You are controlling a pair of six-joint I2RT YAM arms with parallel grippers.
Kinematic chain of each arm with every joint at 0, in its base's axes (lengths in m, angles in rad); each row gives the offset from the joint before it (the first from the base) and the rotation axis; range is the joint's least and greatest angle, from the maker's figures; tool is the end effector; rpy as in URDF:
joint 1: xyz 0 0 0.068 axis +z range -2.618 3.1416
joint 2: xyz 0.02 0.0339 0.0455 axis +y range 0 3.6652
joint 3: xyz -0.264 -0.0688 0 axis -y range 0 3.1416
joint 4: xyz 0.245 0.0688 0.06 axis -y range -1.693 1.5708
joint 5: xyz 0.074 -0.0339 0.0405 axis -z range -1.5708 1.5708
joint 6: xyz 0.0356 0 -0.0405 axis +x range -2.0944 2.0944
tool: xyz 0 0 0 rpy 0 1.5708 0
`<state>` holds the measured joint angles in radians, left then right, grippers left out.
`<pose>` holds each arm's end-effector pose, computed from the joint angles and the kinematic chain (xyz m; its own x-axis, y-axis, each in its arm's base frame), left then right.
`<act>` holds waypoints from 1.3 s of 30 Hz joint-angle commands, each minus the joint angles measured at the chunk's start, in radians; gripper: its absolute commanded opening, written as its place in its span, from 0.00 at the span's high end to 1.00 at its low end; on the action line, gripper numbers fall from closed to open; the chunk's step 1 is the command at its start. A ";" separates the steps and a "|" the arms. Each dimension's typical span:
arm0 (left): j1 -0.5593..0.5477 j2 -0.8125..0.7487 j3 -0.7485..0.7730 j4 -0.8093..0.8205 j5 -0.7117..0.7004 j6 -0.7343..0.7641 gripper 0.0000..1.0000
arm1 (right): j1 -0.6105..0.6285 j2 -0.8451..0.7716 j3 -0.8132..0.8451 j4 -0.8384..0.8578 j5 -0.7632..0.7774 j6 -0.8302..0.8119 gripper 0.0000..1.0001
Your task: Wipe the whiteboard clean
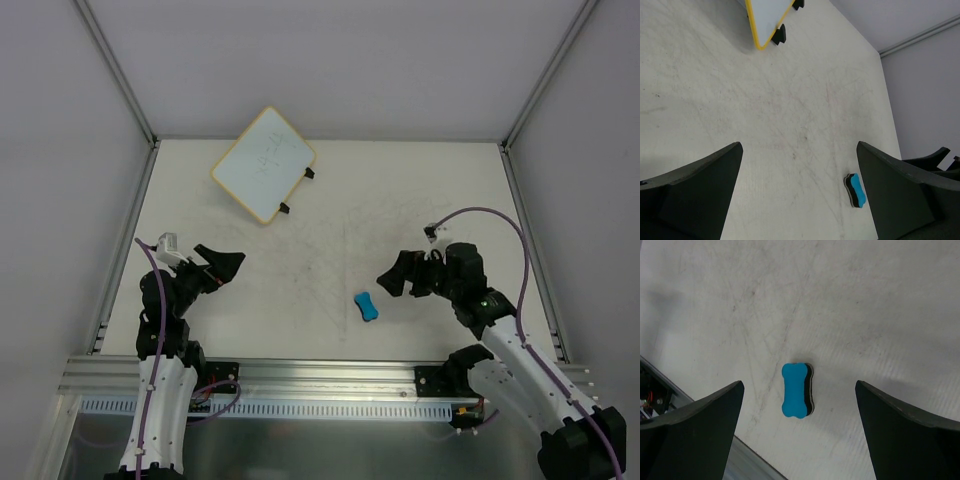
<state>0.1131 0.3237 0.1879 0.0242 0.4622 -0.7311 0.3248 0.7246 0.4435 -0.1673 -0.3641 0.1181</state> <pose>0.1268 -0.0016 0.2120 -0.3089 -0.6366 -0.7067 0.1787 0.6909 -0.7005 0.1580 0.0666 0.2317 -0.4790 -0.0451 -0.8767 -0.5497 0.7940 0.2595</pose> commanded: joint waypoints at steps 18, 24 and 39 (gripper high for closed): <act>0.008 -0.011 0.025 0.010 -0.002 0.033 0.01 | 0.629 0.067 -0.054 -0.089 0.585 0.112 0.03; 0.008 -0.011 0.025 0.010 -0.008 0.036 0.01 | 0.703 0.229 0.003 -0.090 0.677 0.133 0.14; 0.008 -0.017 0.027 0.005 -0.008 0.039 0.01 | 0.750 0.398 0.103 -0.063 0.711 0.153 0.23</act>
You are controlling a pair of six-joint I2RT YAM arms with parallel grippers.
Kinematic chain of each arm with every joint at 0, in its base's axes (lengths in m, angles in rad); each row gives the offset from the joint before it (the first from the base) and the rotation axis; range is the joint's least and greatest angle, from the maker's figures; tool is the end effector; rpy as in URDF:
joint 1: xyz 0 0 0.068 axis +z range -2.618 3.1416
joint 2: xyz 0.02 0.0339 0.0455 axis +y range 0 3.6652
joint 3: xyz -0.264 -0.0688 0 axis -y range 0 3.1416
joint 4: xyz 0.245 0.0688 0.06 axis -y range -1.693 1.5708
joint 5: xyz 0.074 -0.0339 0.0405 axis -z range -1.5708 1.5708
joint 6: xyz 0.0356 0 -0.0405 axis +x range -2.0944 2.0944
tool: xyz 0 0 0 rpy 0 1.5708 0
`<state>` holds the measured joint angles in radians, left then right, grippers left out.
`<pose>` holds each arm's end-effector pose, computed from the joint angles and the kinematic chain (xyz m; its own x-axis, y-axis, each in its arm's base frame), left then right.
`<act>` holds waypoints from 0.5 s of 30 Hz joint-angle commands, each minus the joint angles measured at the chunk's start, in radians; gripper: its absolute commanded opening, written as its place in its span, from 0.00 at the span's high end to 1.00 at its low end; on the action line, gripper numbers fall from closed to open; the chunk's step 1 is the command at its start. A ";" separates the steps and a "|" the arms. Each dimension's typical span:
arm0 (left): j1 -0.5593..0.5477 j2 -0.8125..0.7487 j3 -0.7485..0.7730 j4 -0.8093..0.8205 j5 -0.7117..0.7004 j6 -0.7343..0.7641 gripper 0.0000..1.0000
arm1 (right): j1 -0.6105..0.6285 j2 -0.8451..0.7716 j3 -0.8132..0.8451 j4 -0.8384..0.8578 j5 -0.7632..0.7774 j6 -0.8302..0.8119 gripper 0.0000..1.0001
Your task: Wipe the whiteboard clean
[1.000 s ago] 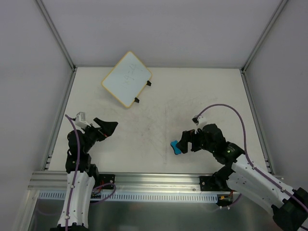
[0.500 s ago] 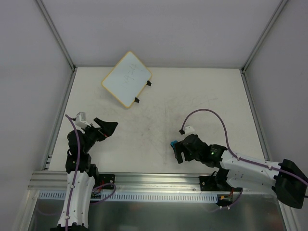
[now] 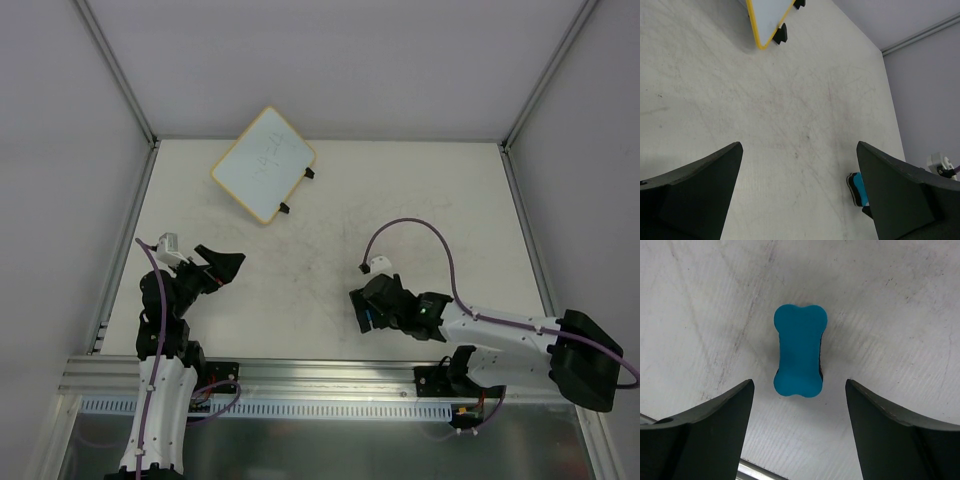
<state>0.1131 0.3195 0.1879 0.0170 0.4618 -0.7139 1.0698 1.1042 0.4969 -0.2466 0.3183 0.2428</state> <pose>0.1263 -0.0016 0.2116 -0.3077 -0.6249 -0.7175 0.1817 0.7016 -0.6890 0.1094 0.1767 0.1775 -0.5280 -0.4888 -0.6945 -0.6257 0.7768 -0.0710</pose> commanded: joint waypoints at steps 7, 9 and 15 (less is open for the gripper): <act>0.008 -0.016 0.031 0.003 -0.014 0.022 0.01 | 0.025 0.085 0.061 0.015 0.031 0.116 0.29; 0.008 -0.017 0.033 0.003 -0.015 0.022 0.01 | 0.028 0.108 0.068 0.013 0.041 0.125 0.32; 0.007 -0.019 0.035 -0.005 -0.017 0.025 0.01 | 0.030 0.129 0.075 0.007 0.045 0.135 0.40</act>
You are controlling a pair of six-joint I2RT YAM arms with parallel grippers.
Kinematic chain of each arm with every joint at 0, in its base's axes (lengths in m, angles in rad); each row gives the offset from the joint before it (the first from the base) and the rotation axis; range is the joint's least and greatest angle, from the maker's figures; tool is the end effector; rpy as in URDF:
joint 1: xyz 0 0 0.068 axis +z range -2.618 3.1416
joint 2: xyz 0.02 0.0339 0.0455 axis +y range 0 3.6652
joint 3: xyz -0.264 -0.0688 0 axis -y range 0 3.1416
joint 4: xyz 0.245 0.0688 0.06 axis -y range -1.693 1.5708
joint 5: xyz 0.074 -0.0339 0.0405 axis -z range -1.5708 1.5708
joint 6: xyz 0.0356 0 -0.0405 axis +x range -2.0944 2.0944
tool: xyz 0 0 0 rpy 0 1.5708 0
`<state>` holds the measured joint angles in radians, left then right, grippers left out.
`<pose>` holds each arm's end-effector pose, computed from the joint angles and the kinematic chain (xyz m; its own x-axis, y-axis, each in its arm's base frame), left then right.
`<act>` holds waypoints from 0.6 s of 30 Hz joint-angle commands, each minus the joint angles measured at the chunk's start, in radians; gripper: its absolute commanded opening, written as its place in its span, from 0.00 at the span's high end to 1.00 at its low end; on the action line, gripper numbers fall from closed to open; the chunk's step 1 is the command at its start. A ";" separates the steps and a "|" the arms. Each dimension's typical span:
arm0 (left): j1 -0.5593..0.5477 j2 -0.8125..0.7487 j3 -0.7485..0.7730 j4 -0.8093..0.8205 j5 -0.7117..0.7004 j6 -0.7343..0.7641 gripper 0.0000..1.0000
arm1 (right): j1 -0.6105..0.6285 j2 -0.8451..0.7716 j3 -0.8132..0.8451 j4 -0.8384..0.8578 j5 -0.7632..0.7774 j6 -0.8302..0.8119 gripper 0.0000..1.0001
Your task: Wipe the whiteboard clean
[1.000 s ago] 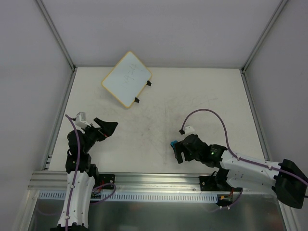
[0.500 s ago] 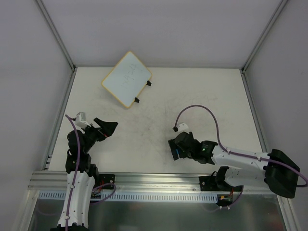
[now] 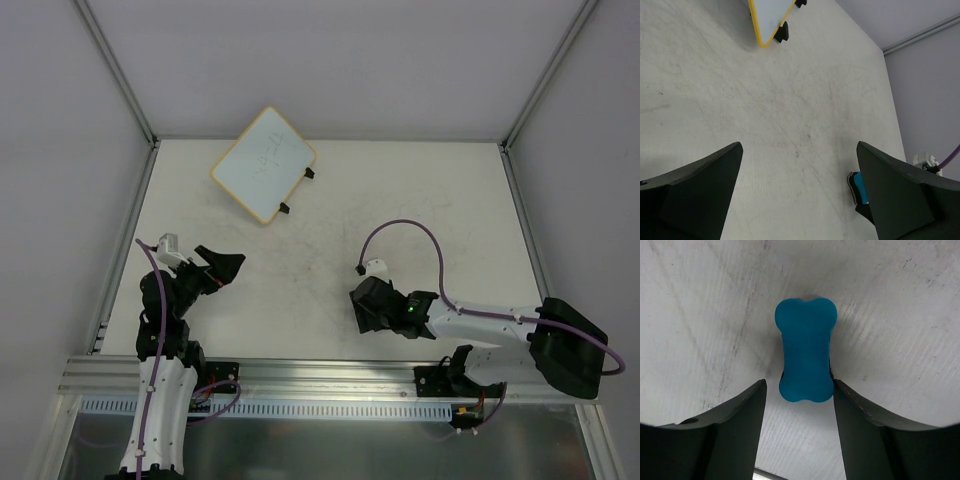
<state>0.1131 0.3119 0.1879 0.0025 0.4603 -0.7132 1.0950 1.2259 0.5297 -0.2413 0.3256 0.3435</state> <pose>0.1254 -0.0017 0.2109 -0.3116 -0.6253 -0.7155 0.1761 0.7019 -0.6902 0.1113 0.1912 0.1640 -0.6021 -0.4719 -0.6441 -0.5870 0.8084 -0.0435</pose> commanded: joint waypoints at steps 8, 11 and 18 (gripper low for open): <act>0.007 -0.014 0.035 0.005 -0.023 0.026 0.01 | 0.005 0.007 0.041 -0.021 0.079 0.045 0.45; 0.008 -0.014 0.035 0.004 -0.020 0.026 0.01 | 0.005 0.014 0.046 -0.026 0.090 0.048 0.46; 0.008 -0.016 0.035 0.002 -0.022 0.027 0.01 | 0.005 0.053 0.055 -0.026 0.095 0.063 0.48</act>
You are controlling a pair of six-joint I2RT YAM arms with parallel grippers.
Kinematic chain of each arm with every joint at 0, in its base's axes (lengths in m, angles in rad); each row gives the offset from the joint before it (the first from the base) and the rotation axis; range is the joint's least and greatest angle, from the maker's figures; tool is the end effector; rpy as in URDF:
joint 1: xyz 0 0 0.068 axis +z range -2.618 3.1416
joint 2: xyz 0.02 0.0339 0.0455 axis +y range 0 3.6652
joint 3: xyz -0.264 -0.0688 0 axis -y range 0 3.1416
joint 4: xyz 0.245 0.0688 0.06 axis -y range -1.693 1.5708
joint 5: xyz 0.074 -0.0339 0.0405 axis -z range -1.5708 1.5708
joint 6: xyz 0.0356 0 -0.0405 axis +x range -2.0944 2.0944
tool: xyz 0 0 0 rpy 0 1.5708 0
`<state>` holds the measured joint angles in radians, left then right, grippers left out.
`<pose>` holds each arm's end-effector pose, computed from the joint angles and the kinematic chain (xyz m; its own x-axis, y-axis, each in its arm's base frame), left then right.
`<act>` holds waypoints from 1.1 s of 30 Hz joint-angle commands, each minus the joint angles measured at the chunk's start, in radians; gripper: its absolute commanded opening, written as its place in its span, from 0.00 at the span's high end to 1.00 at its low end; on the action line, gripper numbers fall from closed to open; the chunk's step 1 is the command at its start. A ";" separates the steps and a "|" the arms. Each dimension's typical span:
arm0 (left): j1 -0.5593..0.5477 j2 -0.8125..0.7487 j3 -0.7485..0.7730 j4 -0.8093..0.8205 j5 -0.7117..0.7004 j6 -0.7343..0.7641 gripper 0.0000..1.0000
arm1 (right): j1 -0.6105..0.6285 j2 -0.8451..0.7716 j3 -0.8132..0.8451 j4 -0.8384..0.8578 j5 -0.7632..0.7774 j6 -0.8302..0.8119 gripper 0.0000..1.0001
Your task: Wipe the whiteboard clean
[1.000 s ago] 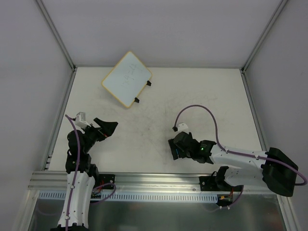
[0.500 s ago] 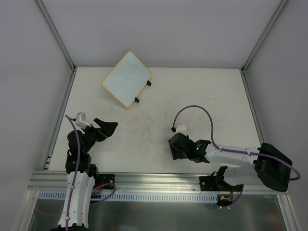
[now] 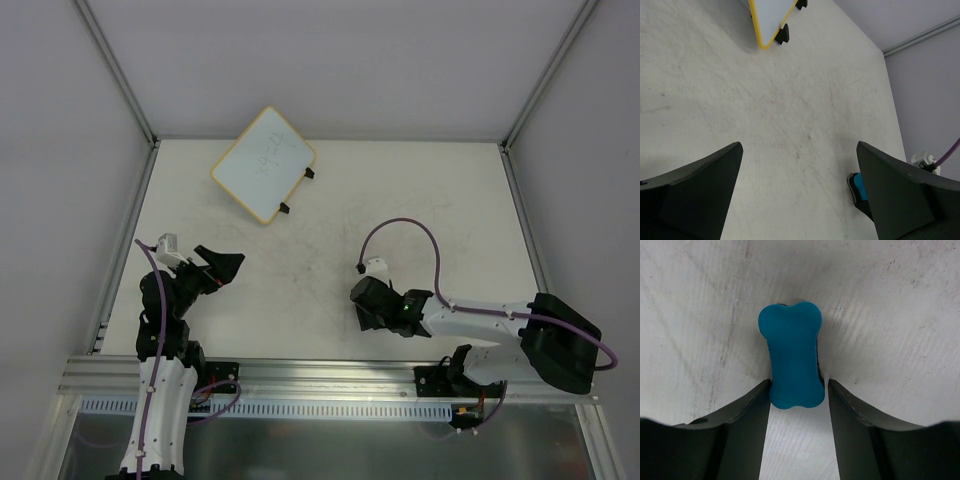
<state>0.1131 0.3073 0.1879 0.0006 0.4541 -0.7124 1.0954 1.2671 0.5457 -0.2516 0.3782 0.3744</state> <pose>0.1250 -0.0015 0.2112 -0.3057 -0.6259 -0.7175 0.1738 0.7042 -0.6884 0.1146 0.1940 0.1602 -0.6195 -0.4609 -0.6355 -0.5422 0.8366 -0.0782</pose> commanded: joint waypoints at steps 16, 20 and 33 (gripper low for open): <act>0.007 -0.014 0.033 0.004 -0.020 0.024 0.01 | 0.003 -0.043 0.043 -0.037 0.045 0.023 0.86; 0.007 -0.016 0.033 0.004 -0.022 0.022 0.01 | 0.003 -0.041 0.065 -0.057 0.057 0.005 0.93; 0.007 -0.005 -0.014 0.090 -0.094 -0.028 0.01 | -0.031 -0.054 0.250 -0.061 -0.120 -0.117 1.00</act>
<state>0.1131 0.3019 0.1867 0.0113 0.3977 -0.7197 1.0817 1.2396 0.7139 -0.3119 0.3275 0.3103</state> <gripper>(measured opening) 0.990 0.406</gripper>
